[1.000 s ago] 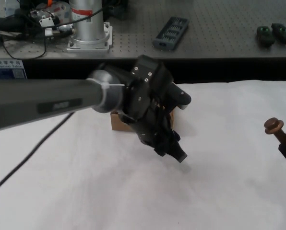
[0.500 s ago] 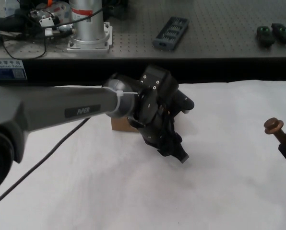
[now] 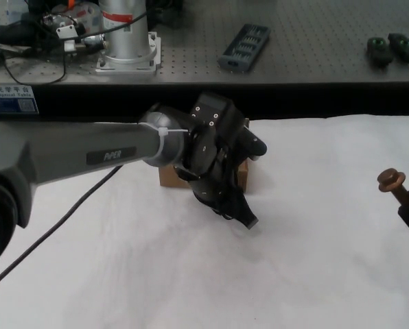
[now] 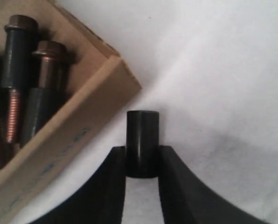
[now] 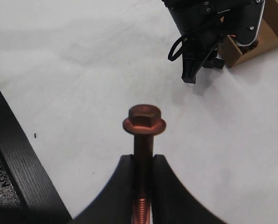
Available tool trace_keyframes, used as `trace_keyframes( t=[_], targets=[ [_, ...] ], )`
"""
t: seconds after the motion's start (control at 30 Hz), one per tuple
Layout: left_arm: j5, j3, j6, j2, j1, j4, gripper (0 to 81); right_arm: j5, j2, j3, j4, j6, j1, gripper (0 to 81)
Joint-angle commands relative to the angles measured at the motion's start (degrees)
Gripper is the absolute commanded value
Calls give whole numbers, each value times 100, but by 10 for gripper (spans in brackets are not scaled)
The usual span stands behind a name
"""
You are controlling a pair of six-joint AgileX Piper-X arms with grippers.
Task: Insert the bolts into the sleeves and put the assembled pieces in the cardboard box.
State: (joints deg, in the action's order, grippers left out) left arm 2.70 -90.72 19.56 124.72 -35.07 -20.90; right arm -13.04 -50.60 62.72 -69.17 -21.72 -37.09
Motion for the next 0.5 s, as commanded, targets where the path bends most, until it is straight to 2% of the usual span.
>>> trace_keyframes(
  t=[0.0,0.23,0.33,0.47],
  targets=[
    [66,-64,64,-4,2,-3,111,-86,50,38,-30,4,26,28],
    [224,-64,64,-4,2,-123,11,-86,50,38,-30,4,26,28],
    [302,-64,-2,-25,-30,-397,6,-86,50,38,-30,4,26,28],
    [741,-64,-182,-51,-43,-792,6,-86,50,38,-30,4,26,28]
  ],
)
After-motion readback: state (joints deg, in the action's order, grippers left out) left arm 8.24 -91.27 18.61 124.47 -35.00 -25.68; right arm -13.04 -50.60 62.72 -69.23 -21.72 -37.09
